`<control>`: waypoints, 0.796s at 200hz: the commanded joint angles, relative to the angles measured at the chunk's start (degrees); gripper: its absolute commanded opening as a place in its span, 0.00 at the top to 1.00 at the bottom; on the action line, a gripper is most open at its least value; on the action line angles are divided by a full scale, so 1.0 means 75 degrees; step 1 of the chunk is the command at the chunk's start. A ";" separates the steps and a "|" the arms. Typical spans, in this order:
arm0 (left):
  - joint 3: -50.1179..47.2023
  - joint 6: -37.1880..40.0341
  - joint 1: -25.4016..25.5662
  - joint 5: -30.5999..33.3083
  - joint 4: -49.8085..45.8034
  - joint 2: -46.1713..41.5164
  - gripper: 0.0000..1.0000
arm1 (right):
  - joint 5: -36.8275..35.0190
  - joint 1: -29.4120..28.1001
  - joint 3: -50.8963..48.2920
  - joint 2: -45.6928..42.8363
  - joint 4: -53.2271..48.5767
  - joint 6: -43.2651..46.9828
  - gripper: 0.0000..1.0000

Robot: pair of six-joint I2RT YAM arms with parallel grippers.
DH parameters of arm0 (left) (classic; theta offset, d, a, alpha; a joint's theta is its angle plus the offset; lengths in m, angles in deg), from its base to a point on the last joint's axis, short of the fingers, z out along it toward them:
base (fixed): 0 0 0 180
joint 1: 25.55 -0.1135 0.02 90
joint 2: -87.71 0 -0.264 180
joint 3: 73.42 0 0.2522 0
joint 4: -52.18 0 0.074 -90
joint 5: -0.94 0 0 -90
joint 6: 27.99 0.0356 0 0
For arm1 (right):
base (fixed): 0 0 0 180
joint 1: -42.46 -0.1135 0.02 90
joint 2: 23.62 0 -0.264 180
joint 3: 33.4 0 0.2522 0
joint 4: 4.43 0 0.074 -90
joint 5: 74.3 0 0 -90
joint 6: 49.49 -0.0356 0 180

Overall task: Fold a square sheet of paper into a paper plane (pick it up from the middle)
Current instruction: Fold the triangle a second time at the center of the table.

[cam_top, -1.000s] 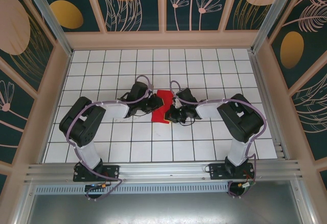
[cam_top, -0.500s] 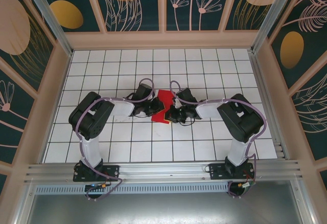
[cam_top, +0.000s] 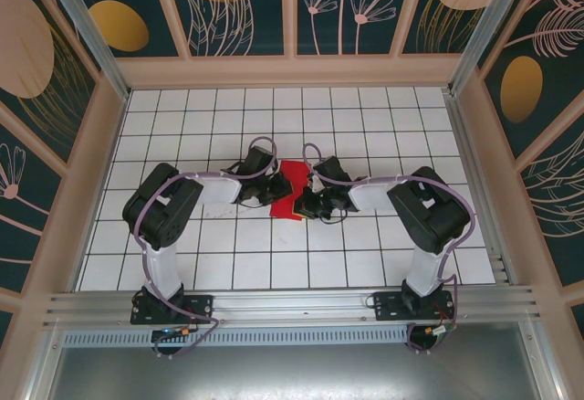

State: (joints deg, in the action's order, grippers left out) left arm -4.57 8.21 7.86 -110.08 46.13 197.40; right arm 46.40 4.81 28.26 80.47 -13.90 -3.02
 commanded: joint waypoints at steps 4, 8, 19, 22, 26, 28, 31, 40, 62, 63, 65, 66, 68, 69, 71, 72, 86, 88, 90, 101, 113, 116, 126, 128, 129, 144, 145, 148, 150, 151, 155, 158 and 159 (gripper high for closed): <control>0.0032 0.0348 -0.0602 0.0928 -0.0394 0.0202 0.88 | -0.0683 -0.0054 -0.0278 0.0534 -0.1199 0.0156 1.00; 0.0037 0.0367 -0.0641 0.0863 -0.0348 0.0219 0.88 | -0.0670 -0.0054 -0.0280 0.0536 -0.1196 0.0162 1.00; 0.0038 0.0427 -0.0724 0.0741 -0.0289 0.0255 0.87 | -0.0661 -0.0054 -0.0291 0.0544 -0.1184 0.0167 1.00; 0.0038 0.0436 -0.0745 0.0740 -0.0296 0.0256 0.87 | -0.0660 -0.0054 -0.0293 0.0552 -0.1178 0.0173 1.00; 0.0039 0.0456 -0.0767 0.0751 -0.0322 0.0268 0.87 | -0.0646 -0.0050 -0.0296 0.0557 -0.1176 0.0170 1.00; 0.0038 0.0470 -0.0779 0.0751 -0.0333 0.0275 0.87 | -0.0641 -0.0053 -0.0294 0.0558 -0.1169 0.0179 1.00; 0.0037 0.0483 -0.0793 0.0740 -0.0341 0.0282 0.87 | -0.0641 -0.0054 -0.0296 0.0566 -0.1170 0.0177 1.00; 0.0265 0.0552 -0.0856 0.0739 -0.0409 0.0310 0.87 | -0.0626 -0.0054 -0.0313 0.0587 -0.1158 0.0169 1.00; 0.0365 0.0700 -0.0982 0.0890 -0.0617 0.0304 0.87 | -0.0585 -0.0049 -0.0342 0.0585 -0.1090 0.0155 1.00; 0.0365 0.0708 -0.0990 0.0891 -0.0623 0.0304 0.87 | -0.0587 -0.0051 -0.0347 0.0589 -0.1089 0.0155 1.00; 0.0371 0.0720 -0.1010 0.0892 -0.0636 0.0299 0.87 | -0.0583 -0.0054 -0.0341 0.0589 -0.1086 0.0161 1.00; 0.0374 0.0730 -0.1021 0.0898 -0.0644 0.0302 0.87 | -0.0580 -0.0054 -0.0352 0.0586 -0.1087 0.0158 1.00; 0.0377 0.0737 -0.1036 0.0902 -0.0659 0.0298 0.87 | -0.0578 -0.0054 -0.0352 0.0586 -0.1073 0.0165 1.00; 0.0389 0.0744 -0.1040 0.0903 -0.0667 0.0295 0.87 | -0.0578 -0.0054 -0.0352 0.0590 -0.1069 0.0154 1.00; 0.0398 0.0762 -0.1052 0.0912 -0.0688 0.0290 0.87 | -0.0578 -0.0054 -0.0351 0.0593 -0.1060 0.0146 1.00; 0.0399 0.0774 -0.1060 0.0914 -0.0700 0.0286 0.87 | -0.0572 -0.0054 -0.0357 0.0593 -0.1062 0.0151 1.00; 0.0496 0.0884 -0.1125 0.0970 -0.0846 0.0219 0.86 | -0.0537 -0.0054 -0.0347 0.0591 -0.1035 0.0147 1.00; 0.0510 0.0899 -0.1126 0.0973 -0.0871 0.0195 0.86 | -0.0526 -0.0060 -0.0350 0.0593 -0.1034 0.0150 1.00; 0.0533 0.0906 -0.1126 0.0974 -0.0897 0.0180 0.86 | -0.0529 -0.0056 -0.0337 0.0593 -0.1034 0.0145 1.00; 0.0648 0.0996 -0.1132 0.0939 -0.1022 0.0071 0.85 | -0.0525 -0.0065 -0.0312 0.0593 -0.1036 0.0153 1.00; 0.0676 0.1039 -0.1127 0.0747 -0.0999 -0.0158 0.84 | -0.0517 -0.0066 -0.0270 0.0581 -0.1044 0.0154 1.00; 0.0662 0.1031 -0.1126 0.0689 -0.0962 -0.0235 0.84 | -0.0516 -0.0065 -0.0271 0.0564 -0.1051 0.0145 1.00; 0.0542 0.0992 -0.1126 0.0470 -0.0792 -0.0514 0.83 | -0.0519 -0.0066 -0.0252 0.0558 -0.1044 0.0144 1.00; 0.0506 0.0982 -0.1126 0.0408 -0.0719 -0.0580 0.83 | -0.0516 -0.0066 -0.0253 0.0552 -0.1051 0.0144 1.00; 0.0489 0.0978 -0.1126 0.0357 -0.0692 -0.0601 0.83 | -0.0517 -0.0066 -0.0244 0.0555 -0.1052 0.0144 1.00; 0.0182 0.0893 -0.1019 -0.0252 -0.0133 -0.0984 0.82 | -0.0518 -0.0066 -0.0211 0.0548 -0.1064 0.0144 1.00; 0.0168 0.0893 -0.1014 -0.0284 -0.0111 -0.0996 0.82 | -0.0513 -0.0060 -0.0211 0.0553 -0.1070 0.0144 1.00; 0.0137 0.0882 -0.0991 -0.0421 -0.0031 -0.1043 0.82 | -0.0518 -0.0065 -0.0204 0.0550 -0.1076 0.0149 1.00; 0.0124 0.0872 -0.0975 -0.0503 0.0010 -0.1061 0.82 | -0.0525 -0.0060 -0.0200 0.0550 -0.1085 0.0148 1.00; 0.0128 0.0870 -0.0963 -0.0544 0.0030 -0.1064 0.82 | -0.0522 -0.0063 -0.0188 0.0549 -0.1087 0.0146 1.00; 0.0129 0.0839 -0.0929 -0.0710 0.0079 -0.1085 0.83 | -0.0519 -0.0066 -0.0184 0.0541 -0.1088 0.0147 1.00; 0.0128 0.0830 -0.0894 -0.0814 0.0111 -0.1079 0.83 | -0.0519 -0.0065 -0.0167 0.0543 -0.1084 0.0150 1.00; 0.0130 0.0832 -0.0887 -0.0840 0.0122 -0.1085 0.83 | -0.0513 -0.0065 -0.0171 0.0545 -0.1086 0.0147 1.00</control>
State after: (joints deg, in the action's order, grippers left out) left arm -2.47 14.01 -0.23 -109.31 42.43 192.92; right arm 46.64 4.81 28.37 80.60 -13.70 -2.89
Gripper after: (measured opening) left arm 0.176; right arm 0.061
